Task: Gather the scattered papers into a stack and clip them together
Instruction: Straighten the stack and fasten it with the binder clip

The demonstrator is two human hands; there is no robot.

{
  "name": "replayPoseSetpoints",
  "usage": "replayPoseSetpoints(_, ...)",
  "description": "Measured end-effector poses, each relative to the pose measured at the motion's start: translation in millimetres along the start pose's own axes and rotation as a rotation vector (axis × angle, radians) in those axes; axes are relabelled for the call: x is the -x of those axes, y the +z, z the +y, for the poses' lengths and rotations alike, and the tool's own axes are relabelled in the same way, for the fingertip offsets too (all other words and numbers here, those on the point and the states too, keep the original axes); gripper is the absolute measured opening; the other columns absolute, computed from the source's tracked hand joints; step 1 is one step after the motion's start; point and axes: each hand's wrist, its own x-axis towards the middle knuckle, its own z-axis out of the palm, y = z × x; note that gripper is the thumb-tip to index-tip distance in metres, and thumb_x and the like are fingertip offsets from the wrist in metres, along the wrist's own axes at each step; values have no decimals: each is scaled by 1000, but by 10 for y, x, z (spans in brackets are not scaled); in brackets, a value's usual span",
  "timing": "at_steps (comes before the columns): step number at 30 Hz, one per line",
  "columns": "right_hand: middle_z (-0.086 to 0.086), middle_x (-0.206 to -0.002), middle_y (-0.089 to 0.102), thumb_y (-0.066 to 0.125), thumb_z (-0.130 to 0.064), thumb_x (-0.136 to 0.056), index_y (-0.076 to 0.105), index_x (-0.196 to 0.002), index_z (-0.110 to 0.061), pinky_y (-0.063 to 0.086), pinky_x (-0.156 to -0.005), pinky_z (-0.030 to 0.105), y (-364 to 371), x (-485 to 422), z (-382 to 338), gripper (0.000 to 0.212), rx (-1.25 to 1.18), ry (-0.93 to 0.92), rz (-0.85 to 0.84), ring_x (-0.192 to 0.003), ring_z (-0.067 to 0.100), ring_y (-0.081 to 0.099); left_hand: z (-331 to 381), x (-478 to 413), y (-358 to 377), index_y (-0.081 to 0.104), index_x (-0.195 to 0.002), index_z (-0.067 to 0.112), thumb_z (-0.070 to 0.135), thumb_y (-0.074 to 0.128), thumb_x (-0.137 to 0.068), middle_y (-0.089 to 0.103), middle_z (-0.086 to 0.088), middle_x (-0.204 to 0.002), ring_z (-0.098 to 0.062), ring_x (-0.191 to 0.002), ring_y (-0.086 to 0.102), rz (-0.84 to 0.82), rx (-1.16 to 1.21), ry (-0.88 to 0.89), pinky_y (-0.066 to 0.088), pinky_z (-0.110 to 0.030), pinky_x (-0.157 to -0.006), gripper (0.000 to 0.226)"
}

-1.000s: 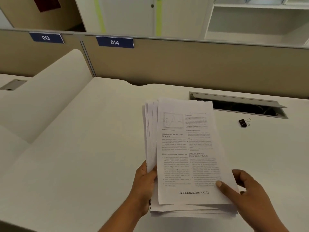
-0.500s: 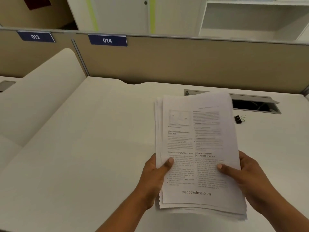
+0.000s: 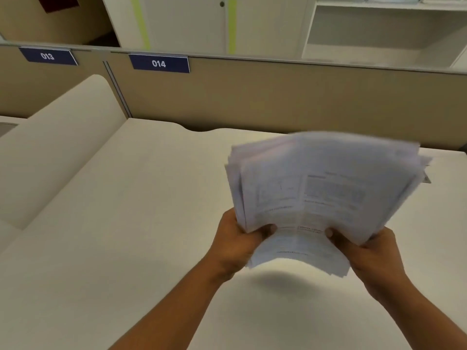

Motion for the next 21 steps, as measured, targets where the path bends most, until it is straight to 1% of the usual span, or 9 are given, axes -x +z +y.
replayPoseSetpoints(2,-22,-83,76,79,-2,-78,74,-82,-36,62,-65,26,25,-95,22,34,32,-47,-26,-85,17,74,4,-54,43,73,-115,14,9,80,-81,78,-5,-106,-20,-100,74,12,3,23,62,-43,-87,35)
replayPoseSetpoints(6,-26,-96,75,77,1,-78,70,-88,-62,61,-71,20,94,-188,21,64,-5,-97,-78,-93,3,72,-12,-108,104,71,-116,18,19,80,-83,77,-4,-109,-16,-102,74,44,10,44,62,-41,-89,34)
replayPoseSetpoints(9,-26,-96,75,77,0,-77,71,-89,-61,60,-72,18,75,-244,43,63,-30,-116,-87,-94,4,72,69,-137,104,70,-115,23,22,80,-81,77,0,-108,-14,-102,73,78,3,96,62,-40,-88,36)
replayPoseSetpoints(12,-32,-92,73,75,-12,-73,69,-89,-64,57,-67,13,54,-283,-26,55,-60,-153,-98,-92,-3,70,246,-179,75,72,-114,22,30,83,-79,78,2,-106,-18,-103,73,98,46,197,63,-37,-84,38)
replayPoseSetpoints(14,-32,-91,73,73,-18,-69,68,-87,-66,57,-65,12,32,-314,-42,51,-86,-161,-117,-92,-4,70,382,-196,73,74,-112,19,51,79,-75,77,4,-103,-22,-100,73,90,82,253,61,-31,-76,49)
replayPoseSetpoints(16,-32,-92,73,73,-20,-69,68,-87,-66,57,-66,13,16,-325,-49,50,-78,-168,-128,-92,-3,70,493,-209,87,77,-104,27,74,65,-71,75,8,-97,-18,-93,72,109,94,257,57,-25,-69,59)
replayPoseSetpoints(17,-32,-92,73,73,-20,-69,68,-88,-66,57,-67,13,8,-327,-42,50,-77,-171,-132,-93,-3,70,522,-220,97,78,-97,33,79,60,-73,75,9,-93,-16,-90,72,120,93,252,57,-23,-67,55)
replayPoseSetpoints(18,-32,-92,73,73,-20,-69,68,-88,-65,57,-67,13,2,-325,-32,49,-80,-170,-133,-93,-2,70,541,-227,103,79,-91,36,75,57,-79,76,10,-90,-13,-87,72,127,93,242,57,-21,-66,47)
replayPoseSetpoints(21,-29,-94,74,73,-21,-69,69,-89,-64,58,-70,15,-8,-313,-16,47,-79,-163,-141,-94,0,71,553,-242,127,76,-89,29,42,42,-90,77,17,-85,-3,-84,72,136,100,214,54,-13,-65,36)
